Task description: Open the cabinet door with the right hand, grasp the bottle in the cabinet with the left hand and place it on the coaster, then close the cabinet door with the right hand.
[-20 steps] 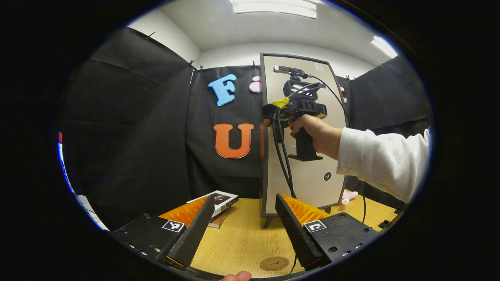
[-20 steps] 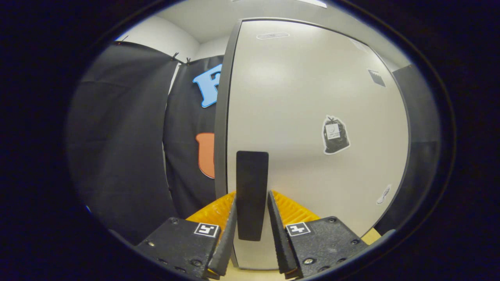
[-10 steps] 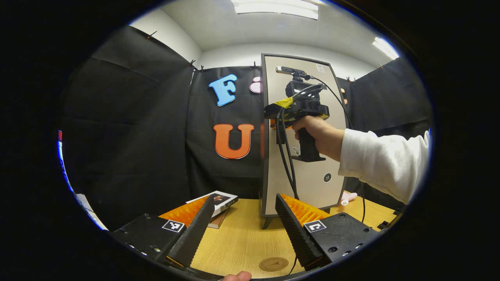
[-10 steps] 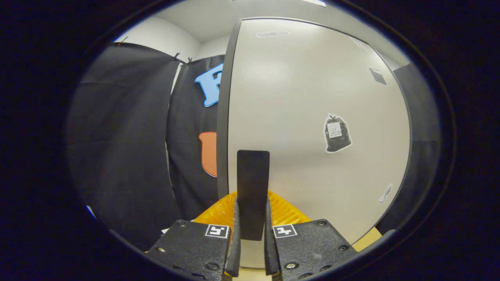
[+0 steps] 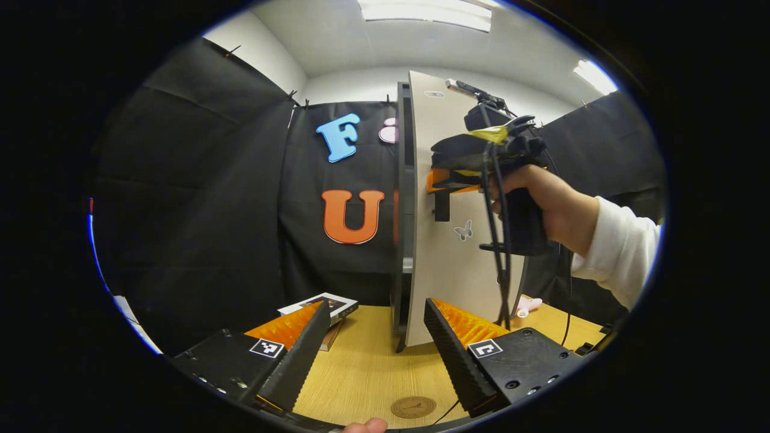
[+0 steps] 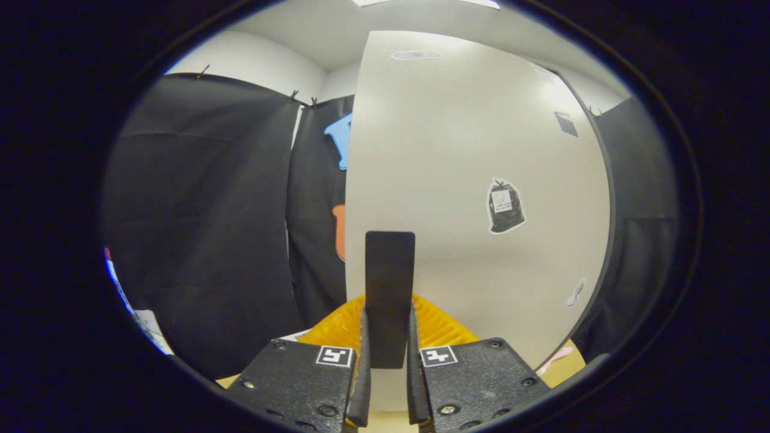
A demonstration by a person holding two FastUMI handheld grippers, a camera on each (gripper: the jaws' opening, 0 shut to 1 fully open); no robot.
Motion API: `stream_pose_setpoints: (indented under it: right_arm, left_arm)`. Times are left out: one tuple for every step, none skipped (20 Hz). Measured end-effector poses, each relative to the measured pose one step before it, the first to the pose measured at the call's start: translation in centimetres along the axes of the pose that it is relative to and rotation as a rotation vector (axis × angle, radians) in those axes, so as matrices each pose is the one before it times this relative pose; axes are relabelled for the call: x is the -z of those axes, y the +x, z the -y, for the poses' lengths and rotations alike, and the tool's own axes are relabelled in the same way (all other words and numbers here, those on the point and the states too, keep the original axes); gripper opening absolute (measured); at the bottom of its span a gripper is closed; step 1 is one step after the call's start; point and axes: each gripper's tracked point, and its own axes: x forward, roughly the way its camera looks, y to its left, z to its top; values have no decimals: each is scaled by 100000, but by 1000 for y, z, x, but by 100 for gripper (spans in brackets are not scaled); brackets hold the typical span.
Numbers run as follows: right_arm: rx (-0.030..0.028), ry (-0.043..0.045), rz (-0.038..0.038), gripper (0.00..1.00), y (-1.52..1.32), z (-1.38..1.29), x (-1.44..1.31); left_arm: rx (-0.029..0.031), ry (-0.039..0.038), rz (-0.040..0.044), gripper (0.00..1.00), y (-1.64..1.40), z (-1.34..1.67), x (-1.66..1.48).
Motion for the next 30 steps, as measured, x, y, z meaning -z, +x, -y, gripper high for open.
stream_pose_setpoints:
  right_arm:
    - [-921, -399, 49, 28, -913, 31, 77]
    - [-1176, 586, 165, 28, -1237, 263, 57]
    - [-1518, 626, 166, 27, -1274, 175, -35]
    - [-1575, -94, 138, 27, -1377, 346, -56]
    - [-1227, -287, 159, 27, -1389, 364, -84]
    - [-1047, -616, 24, 28, -1498, 330, 2]
    - [-963, -581, 14, 28, -1333, 414, 56]
    - [-927, -53, -48, 28, -1175, 307, 123]
    - [-748, -3, 126, 27, -1066, 365, -36]
    - [-693, -443, 96, 27, -1077, 366, -75]
    - [-372, -39, -147, 27, -837, 368, 60]
    - [-181, -254, -410, 27, -704, 466, 133]
    - [-5, -267, -355, 27, -700, 412, 110]
    - [-215, -501, -288, 27, -751, 340, -17]
    - [-282, -1, 59, 27, -742, 399, 35]
    - [-335, -57, -5, 28, -876, 506, 101]
    - [-96, 344, -133, 27, -921, 614, 42]
    - [190, 20, -161, 28, -877, 653, 97]
    - [340, -313, -26, 27, -797, 626, 47]
    - [456, -123, -71, 27, -737, 616, 126]
    - [717, -40, -259, 27, -722, 651, 6]
    - [934, -136, -221, 27, -716, 786, 86]
    - [1323, 192, -26, 27, -641, 813, 270]
    - [1570, 119, 148, 27, -731, 1018, 522]
    - [1397, 188, -32, 27, -696, 927, 157]
    - [1001, 245, -85, 25, -787, 775, 217]
    - [741, 607, -194, 24, -606, 764, 68]
    - [886, 957, -186, 22, -538, 703, -14]
    - [1283, 561, -42, 20, -166, 788, 14]
    - [1664, -35, 117, 19, -181, 718, 34]
  left_arm:
    - [754, -183, -214, 95, -171, 321, -33]
    - [893, -198, 60, 95, 19, 383, -40]
    - [666, 24, 143, 95, -11, 313, -71]
    - [429, 184, 499, 95, -79, 238, -173]
    - [460, 108, 429, 95, 39, 259, -113]
    - [606, -55, 142, 95, 61, 379, -44]
    - [717, -135, -108, 95, 136, 431, 33]
    - [620, -86, -176, 95, 55, 346, -2]
    - [542, -72, 48, 95, 73, 363, -89]
    - [450, -101, 159, 95, -5, 432, -197]
    - [531, -102, -53, 95, 100, 386, -65]
    - [687, 43, -18, 95, 135, 346, 6]
    - [553, 194, -19, 95, 29, 401, -53]
    - [290, 251, 168, 95, 26, 417, -63]
    - [348, 184, 108, 95, 43, 447, -35]
    - [180, 98, 24, 95, -142, 401, -23]
    - [81, 14, -16, 95, -20, 416, 26]
    - [45, -7, -47, 95, -72, 418, 5]
    - [-86, 12, -158, 95, -118, 329, -62]
    - [31, -4, -100, 95, -77, 346, 18]
    - [84, 17, 37, 95, -82, 411, -39]
    - [84, 129, 163, 95, 24, 326, 45]
    - [141, 119, 79, 95, -38, 338, -10]
    - [177, 18, -80, 95, -3, 396, 33]
    - [487, -34, -130, 95, -6, 437, 46]
    - [407, -22, -149, 95, -46, 319, 23]
    - [506, -79, -19, 95, -55, 408, -109]
    - [503, -26, -71, 95, -22, 475, -33]
    - [541, 117, -5, 95, -8, 354, -12]
    - [533, 205, 152, 95, -16, 319, -47]
